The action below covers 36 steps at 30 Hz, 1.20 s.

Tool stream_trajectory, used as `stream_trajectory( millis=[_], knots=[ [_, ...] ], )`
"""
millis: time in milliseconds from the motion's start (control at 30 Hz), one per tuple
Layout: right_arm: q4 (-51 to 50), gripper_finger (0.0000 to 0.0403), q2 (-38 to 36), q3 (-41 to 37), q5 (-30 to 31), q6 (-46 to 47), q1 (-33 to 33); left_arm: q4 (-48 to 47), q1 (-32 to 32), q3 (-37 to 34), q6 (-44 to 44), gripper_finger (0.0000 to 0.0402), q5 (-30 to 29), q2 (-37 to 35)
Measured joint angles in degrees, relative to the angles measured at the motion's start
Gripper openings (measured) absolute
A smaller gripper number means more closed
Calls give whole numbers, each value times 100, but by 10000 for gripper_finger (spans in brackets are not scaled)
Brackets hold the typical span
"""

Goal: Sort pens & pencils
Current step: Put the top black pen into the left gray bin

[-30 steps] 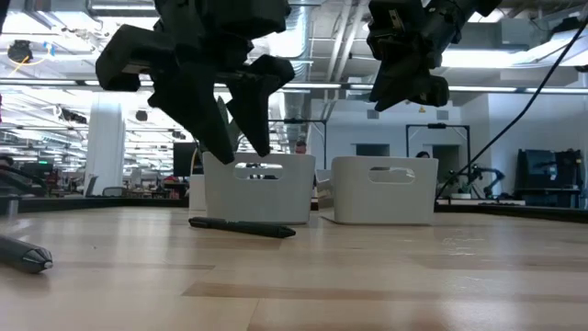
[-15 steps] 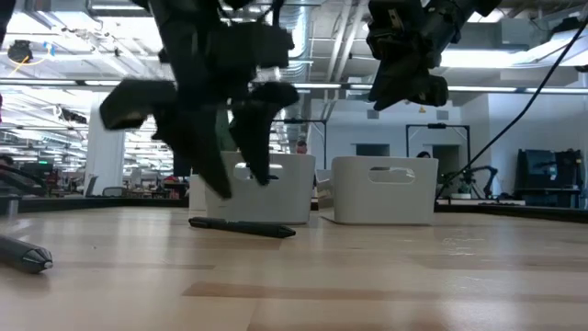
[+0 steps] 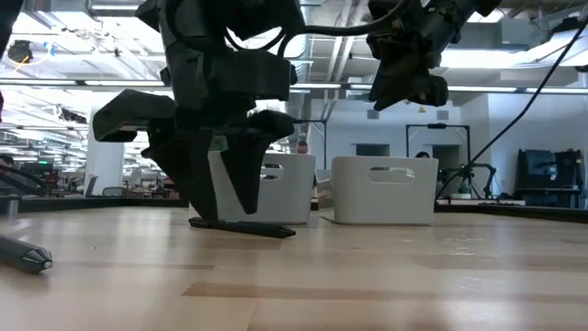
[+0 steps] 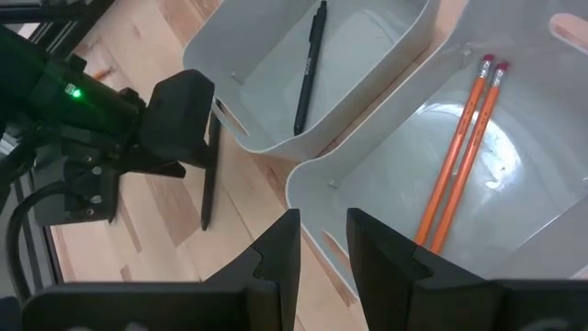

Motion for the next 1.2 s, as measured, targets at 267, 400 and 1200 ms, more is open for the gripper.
stream_trajectory(
  millis=[267,400,1200],
  knots=[
    [2,113,0,0,0,-2,0,-16,82,0,81,222,5,0],
    [0,113,0,0,0,-3,0,-18,78,0,196,222,-1,0],
    [1,113,0,0,2,-13,0,-94,87,0,12,222,35,0]
  ],
)
